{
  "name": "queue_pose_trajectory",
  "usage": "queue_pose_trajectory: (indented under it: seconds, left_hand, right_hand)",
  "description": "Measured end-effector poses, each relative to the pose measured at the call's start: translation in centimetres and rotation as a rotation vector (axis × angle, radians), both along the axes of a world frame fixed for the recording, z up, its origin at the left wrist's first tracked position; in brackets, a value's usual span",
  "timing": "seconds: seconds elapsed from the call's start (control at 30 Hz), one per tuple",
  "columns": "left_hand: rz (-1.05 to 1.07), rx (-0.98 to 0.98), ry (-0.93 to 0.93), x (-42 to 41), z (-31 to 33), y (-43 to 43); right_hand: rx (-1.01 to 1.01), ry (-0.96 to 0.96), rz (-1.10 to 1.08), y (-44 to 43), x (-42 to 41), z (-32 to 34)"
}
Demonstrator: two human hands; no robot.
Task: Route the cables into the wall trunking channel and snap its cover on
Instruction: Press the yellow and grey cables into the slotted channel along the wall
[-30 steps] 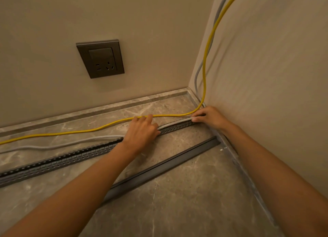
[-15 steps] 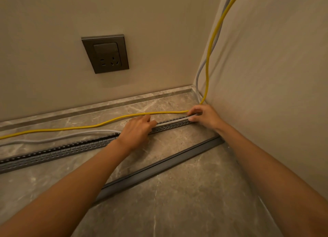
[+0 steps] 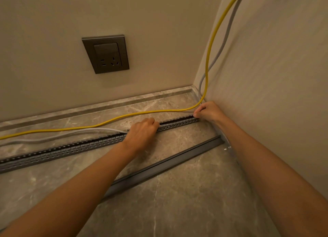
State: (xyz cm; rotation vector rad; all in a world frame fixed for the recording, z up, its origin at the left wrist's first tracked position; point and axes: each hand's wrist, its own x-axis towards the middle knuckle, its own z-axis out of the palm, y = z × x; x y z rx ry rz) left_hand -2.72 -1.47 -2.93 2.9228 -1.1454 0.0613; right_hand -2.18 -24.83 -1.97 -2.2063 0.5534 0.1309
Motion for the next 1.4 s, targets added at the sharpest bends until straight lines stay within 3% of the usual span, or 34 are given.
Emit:
queue_pose_trajectory:
  seconds: [0.27,0.47,0.6,0.7,0.83,0.93,1.07,1.23,1.4]
  left_hand:
    - [0.092,0.049,0.152,-0.1,1.1,-0.7]
    - [0.217,-0.155,0.163,2.0,2.1,-1.3]
    - [0.269,-0.073,0.312,4.0,1.0,-1.1]
    - [0.272,-0.018,0.257,4.6,0.3,-1.2]
    - [0.215,-0.255,0.145,4.5,0.6,-0.5]
    - [0.077,-0.403,0.048,3.9,1.6,0.2]
    - [-0.120,-0.359,0.025,2.9,1.9,0.7]
    - [-0.014,-0.241,0.153,2.3,0.2,0.8]
    - [-0.038,-0.200,0.171,2.0,0.4,0.2]
  right_hand:
    - [-0.104,0.036,0.092,1.6,-0.2,0.8]
    - [0.029,-0.108,-0.104,2.0,0.3,0.3]
    - [0.215,-0.193,-0.211,2.3,1.0,0.5]
    - [0.379,-0.190,-0.245,2.1,0.9,1.7]
    - [0.485,-0.190,-0.312,1.2,0.5,2.0]
    - [0.422,-0.175,-0.367,1.1,0.8,1.6]
    - [0.300,-0.104,-0.397,1.3,1.0,0.4]
    - [-0.013,-0.090,-0.392,0.8,0.1,-1.8]
    - [-0.136,-0.061,-0.327,-0.2,0.5,-3.1]
